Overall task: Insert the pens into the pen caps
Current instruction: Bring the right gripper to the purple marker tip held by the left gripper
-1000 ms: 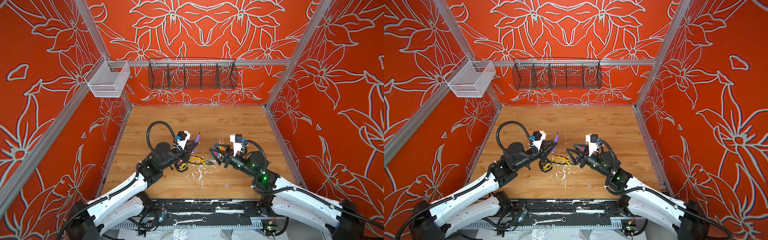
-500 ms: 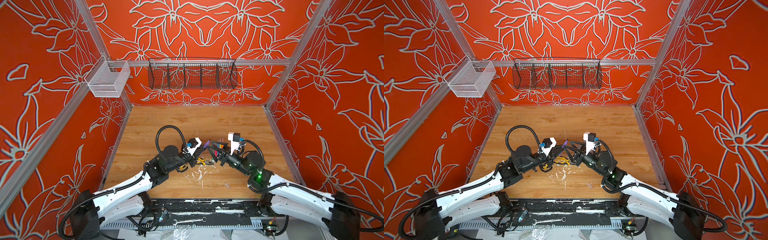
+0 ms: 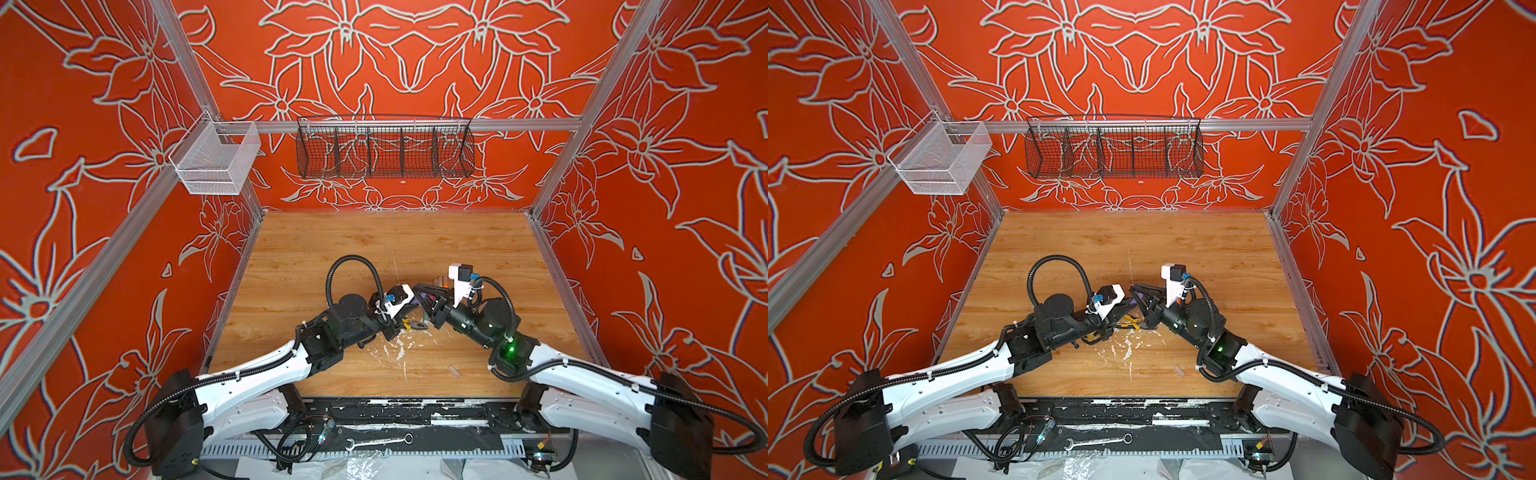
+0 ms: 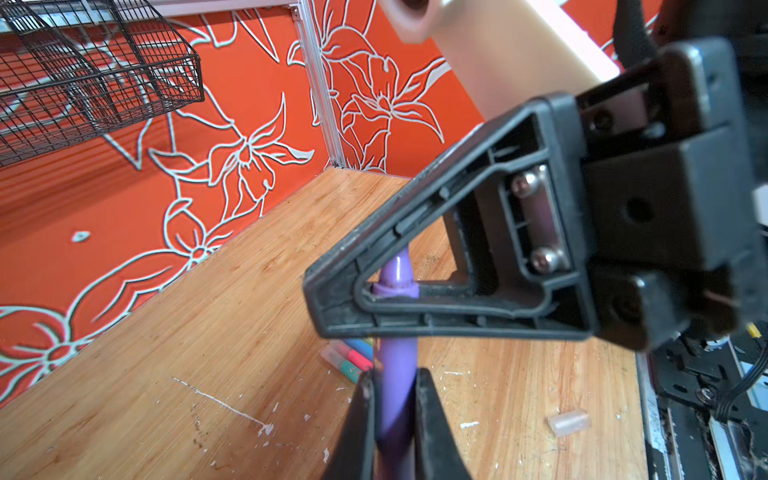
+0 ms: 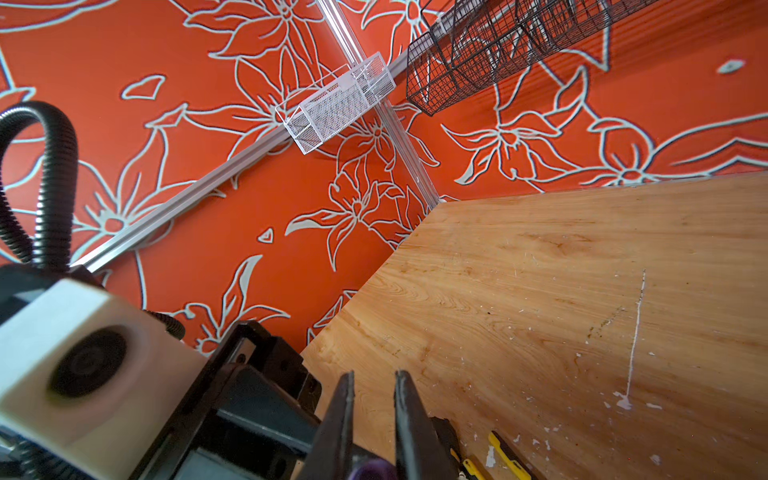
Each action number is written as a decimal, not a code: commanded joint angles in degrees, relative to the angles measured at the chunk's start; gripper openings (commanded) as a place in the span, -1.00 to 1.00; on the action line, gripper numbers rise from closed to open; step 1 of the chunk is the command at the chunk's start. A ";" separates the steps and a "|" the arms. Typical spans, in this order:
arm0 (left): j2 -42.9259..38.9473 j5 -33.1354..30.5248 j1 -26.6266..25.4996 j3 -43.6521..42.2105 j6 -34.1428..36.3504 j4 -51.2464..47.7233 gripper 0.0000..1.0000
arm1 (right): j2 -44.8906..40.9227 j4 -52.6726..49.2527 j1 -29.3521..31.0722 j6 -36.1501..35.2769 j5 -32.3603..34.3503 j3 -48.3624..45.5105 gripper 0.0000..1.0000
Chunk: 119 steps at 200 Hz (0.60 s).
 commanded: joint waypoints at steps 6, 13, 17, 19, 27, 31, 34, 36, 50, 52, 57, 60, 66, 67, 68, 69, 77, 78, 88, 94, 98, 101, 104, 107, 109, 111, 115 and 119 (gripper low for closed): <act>-1.10 0.54 -0.41 1.66 0.78 1.06 -0.98 | -0.54 2.88 0.35 1.85 -0.14 0.29 -0.89; -1.36 0.70 -0.43 1.89 0.56 0.44 -0.84 | -0.75 2.64 0.33 1.98 -0.04 0.41 -0.91; -1.53 0.78 -0.41 1.90 0.58 0.20 -0.75 | -0.93 2.45 0.32 1.91 -0.05 0.57 -0.92; -1.62 0.79 -0.41 1.89 0.58 0.05 -0.70 | -1.01 2.33 0.32 1.90 -0.04 0.67 -0.92; -1.89 0.64 -0.47 1.60 0.67 -0.08 -0.47 | -1.30 1.88 0.35 1.89 -0.34 1.03 -0.94; -1.91 0.47 -0.47 1.35 0.75 0.21 -0.36 | -1.41 1.67 0.35 1.89 -0.60 1.22 -0.95; -1.93 0.30 -0.49 1.13 0.84 0.54 -0.29 | -1.50 1.57 0.32 1.89 -0.83 1.35 -0.96; -1.90 0.16 -0.43 0.99 0.85 0.77 -0.25 | -1.57 1.56 0.32 1.92 -1.01 1.37 -0.96; -1.44 -0.91 -0.49 0.86 0.89 1.63 -0.10 | -1.86 2.51 0.47 2.64 -1.65 1.08 -0.98; -1.36 -1.06 -0.47 1.01 0.86 1.55 -0.09 | -1.86 2.65 0.49 2.79 -1.72 0.99 -0.98; -1.17 -1.14 -0.45 1.21 0.78 1.31 -0.09 | -1.86 3.20 0.64 3.05 -1.87 0.81 -0.99; -1.06 -1.10 -0.49 1.46 0.84 1.02 -0.09 | -1.86 3.41 0.76 3.17 -1.95 0.70 -0.99; -0.88 -0.90 -0.44 2.06 0.85 0.21 -0.09 | -1.92 3.57 0.91 3.17 -2.06 0.58 -0.99; -0.82 -0.89 -0.47 2.24 0.85 0.09 -0.09 | -1.94 3.53 0.92 3.15 -2.06 0.55 -0.99; -0.80 -0.84 -0.48 2.32 0.80 -0.06 -0.09 | -1.94 3.51 0.97 3.10 -2.10 0.54 -0.99; -0.79 -0.77 -0.49 2.41 0.83 -0.22 -0.09 | -1.95 3.50 1.04 3.07 -2.12 0.58 -1.00; -0.60 -0.47 -0.49 3.12 0.84 -1.40 -0.11 | -2.04 3.13 1.22 2.92 -2.06 0.90 -1.00; -0.60 -0.45 -0.49 3.21 0.85 -1.51 -0.11 | -2.08 3.05 1.21 2.89 -2.11 0.93 -1.00; -0.51 -0.52 -0.47 3.26 0.83 -2.05 -0.15 | -2.28 2.37 1.42 2.66 -2.01 1.41 -1.00; -0.44 -0.65 -0.49 2.87 0.89 -1.49 -0.17 | -2.30 2.05 1.46 2.47 -2.03 1.66 -0.99; -0.41 -0.78 -0.49 2.51 0.99 -0.82 -0.19 | -2.38 1.95 1.52 2.38 -2.08 1.68 -1.00; -0.22 -0.98 -0.49 2.32 1.06 -0.42 -0.20 | -2.39 1.92 1.59 2.35 -2.02 1.75 -0.99; -0.10 -1.09 -0.45 2.18 1.11 -0.13 -0.21 | -2.39 1.91 1.57 2.34 -2.03 1.76 -0.99; -0.01 -1.26 -0.48 2.15 1.11 0.02 -0.21 | -2.39 2.05 1.62 2.36 -1.98 1.68 -1.00; 0.12 -1.39 -0.49 2.15 1.07 0.04 -0.21 | -2.39 2.19 1.68 2.39 -1.93 1.61 -1.00; 0.18 -1.45 -0.49 2.21 1.03 0.05 -0.21 | -2.35 2.31 1.69 2.44 -1.89 1.52 -1.00; 0.35 -1.64 -0.52 2.38 1.05 -0.01 -0.23 | -2.26 2.62 1.77 2.58 -1.85 1.33 -1.00; 0.53 -1.73 -0.50 2.72 1.11 -0.27 -0.25 | -2.15 2.97 1.82 2.66 -1.70 1.17 -1.00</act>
